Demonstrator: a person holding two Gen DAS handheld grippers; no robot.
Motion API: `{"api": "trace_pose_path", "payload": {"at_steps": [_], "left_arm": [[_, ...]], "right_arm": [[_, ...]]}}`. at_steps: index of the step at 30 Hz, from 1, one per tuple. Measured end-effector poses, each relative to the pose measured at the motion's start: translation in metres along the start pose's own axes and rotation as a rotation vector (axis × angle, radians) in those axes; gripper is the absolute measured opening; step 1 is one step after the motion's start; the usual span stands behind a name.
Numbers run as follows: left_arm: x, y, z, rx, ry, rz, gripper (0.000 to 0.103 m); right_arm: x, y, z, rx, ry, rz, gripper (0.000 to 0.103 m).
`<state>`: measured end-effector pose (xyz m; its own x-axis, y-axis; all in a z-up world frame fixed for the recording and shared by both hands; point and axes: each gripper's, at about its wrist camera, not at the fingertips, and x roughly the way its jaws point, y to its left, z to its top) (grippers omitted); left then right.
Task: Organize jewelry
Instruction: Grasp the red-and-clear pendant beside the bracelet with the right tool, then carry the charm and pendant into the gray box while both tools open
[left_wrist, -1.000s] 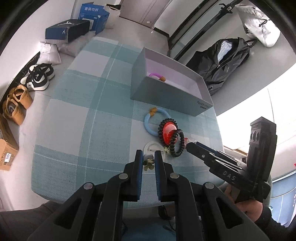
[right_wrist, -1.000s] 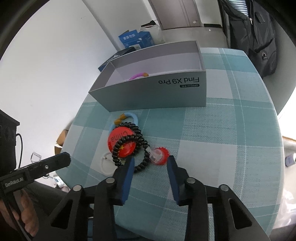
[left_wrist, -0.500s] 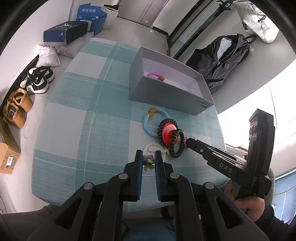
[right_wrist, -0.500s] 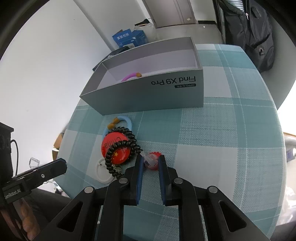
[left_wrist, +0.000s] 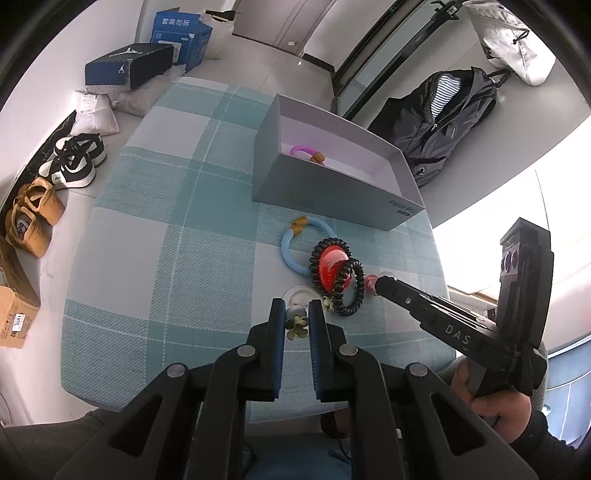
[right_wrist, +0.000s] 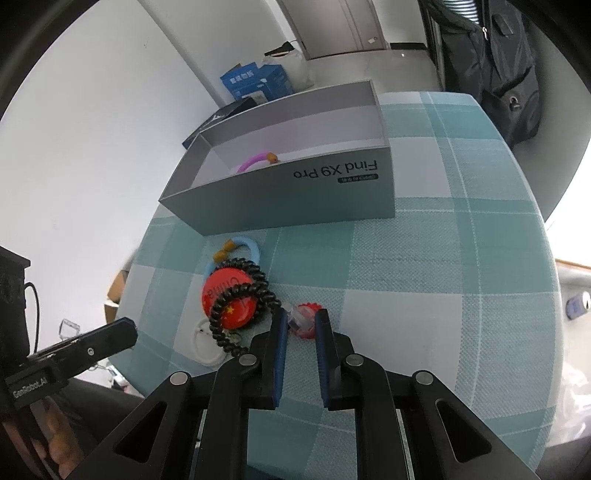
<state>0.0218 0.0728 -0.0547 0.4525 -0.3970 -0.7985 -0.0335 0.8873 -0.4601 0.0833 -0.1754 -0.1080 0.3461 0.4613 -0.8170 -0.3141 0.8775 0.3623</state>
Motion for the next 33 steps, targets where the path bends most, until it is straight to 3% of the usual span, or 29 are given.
{"api": "trace_pose_path", "payload": {"at_steps": [5,13,24,29,33], "left_arm": [[-0.003,-0.008,0.006,0.008,-0.018,-0.006,0.008],[-0.016,-0.041,0.035,0.120,-0.067,0.038,0.008],[-0.004,-0.069,0.104,0.155,-0.063,-0.021,0.008],[0.011,-0.063,0.124,0.142,-0.038,-0.033,0.008],[0.030,-0.055,0.137,0.081,0.004,-0.106,0.008]], "right_arm": [[-0.013,0.000,0.005,0.001,-0.033,0.019,0.014],[-0.050,0.004,0.032,-0.019,-0.108,0.053,0.014],[-0.081,0.009,0.096,-0.078,-0.168,0.102,0.014],[-0.074,0.010,0.122,-0.096,-0.164,0.116,0.014],[-0.059,0.011,0.138,-0.113,-0.144,0.125,0.014]]}}
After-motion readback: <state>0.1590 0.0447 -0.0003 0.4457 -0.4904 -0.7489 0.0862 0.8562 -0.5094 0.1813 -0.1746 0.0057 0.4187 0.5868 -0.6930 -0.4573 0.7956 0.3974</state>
